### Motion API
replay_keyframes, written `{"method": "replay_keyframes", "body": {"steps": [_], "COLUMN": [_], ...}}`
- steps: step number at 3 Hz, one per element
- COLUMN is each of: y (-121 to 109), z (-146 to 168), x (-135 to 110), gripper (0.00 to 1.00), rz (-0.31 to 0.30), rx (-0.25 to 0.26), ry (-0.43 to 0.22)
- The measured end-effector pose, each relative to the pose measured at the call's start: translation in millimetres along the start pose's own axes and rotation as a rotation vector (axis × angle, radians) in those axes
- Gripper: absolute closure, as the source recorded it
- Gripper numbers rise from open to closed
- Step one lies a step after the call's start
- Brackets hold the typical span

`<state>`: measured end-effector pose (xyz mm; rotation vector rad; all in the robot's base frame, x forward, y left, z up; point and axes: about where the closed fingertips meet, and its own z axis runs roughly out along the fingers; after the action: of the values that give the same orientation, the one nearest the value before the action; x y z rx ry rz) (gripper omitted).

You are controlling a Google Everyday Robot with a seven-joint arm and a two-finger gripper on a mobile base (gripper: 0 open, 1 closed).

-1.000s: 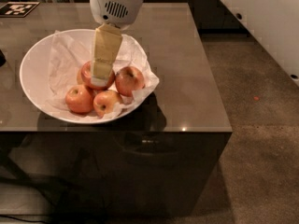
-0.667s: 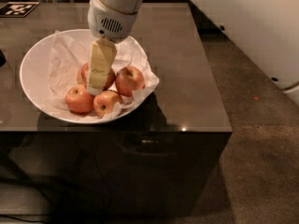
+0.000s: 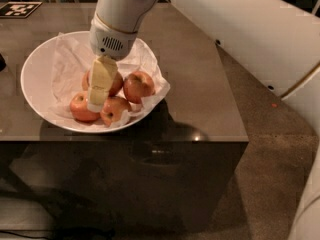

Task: Pick apple from white bowl

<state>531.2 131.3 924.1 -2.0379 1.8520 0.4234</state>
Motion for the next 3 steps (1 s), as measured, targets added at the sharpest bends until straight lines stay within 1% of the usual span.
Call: {"method": "replay_keyframes", "body": {"steps": [2, 3], "y": [6.3, 8.5], "z": [7.6, 6.8], "x": [2.9, 2.1], "gripper": [0.00, 0.00], "rz": [-0.068, -0.090], "rx": [0.051, 0.086], "ry": [-0.016, 0.002]}}
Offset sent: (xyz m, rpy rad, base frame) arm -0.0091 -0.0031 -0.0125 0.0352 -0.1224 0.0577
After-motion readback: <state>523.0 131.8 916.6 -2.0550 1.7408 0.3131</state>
